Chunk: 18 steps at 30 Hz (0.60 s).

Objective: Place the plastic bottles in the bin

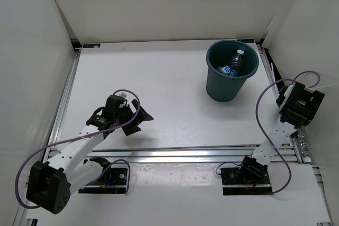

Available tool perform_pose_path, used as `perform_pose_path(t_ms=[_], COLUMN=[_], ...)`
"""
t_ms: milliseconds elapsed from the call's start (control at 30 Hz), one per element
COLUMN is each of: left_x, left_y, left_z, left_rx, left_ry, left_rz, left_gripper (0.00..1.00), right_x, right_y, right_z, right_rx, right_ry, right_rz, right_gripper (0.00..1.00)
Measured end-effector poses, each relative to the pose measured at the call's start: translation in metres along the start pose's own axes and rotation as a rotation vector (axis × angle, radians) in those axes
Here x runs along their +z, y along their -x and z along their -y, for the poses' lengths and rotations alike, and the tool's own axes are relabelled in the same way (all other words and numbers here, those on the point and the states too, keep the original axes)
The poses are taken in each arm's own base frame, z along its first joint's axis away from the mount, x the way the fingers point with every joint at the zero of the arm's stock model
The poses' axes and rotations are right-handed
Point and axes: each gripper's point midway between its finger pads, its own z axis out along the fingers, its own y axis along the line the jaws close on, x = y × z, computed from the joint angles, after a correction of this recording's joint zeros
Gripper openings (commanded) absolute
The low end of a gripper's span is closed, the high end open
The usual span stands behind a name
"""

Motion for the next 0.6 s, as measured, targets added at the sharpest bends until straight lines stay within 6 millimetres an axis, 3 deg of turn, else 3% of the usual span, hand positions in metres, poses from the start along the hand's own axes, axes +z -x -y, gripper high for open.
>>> perform_pose_path(t_ms=[67,433,600], left_x=[0.003,0.002,-0.003], left_y=[0.0,0.008,0.015], left_z=[-0.001,0.017,0.03], left_rx=[-0.003,0.015,0.033], left_ry=[0.011,-0.01,-0.038], left_rz=[-0.008,-0.003,0.016], left_gripper=[1.0,1.0,1.0], right_x=[0.005,0.007,-0.014], right_y=[-0.003,-0.008,-0.011], right_z=[-0.005,-0.012,-0.013], right_rx=[0.011,0.053,0.126], right_ry=[0.041,0.108,0.167], right_rz=[-0.016,-0.036,-0.015], right_gripper=[0.0,0.0,0.17])
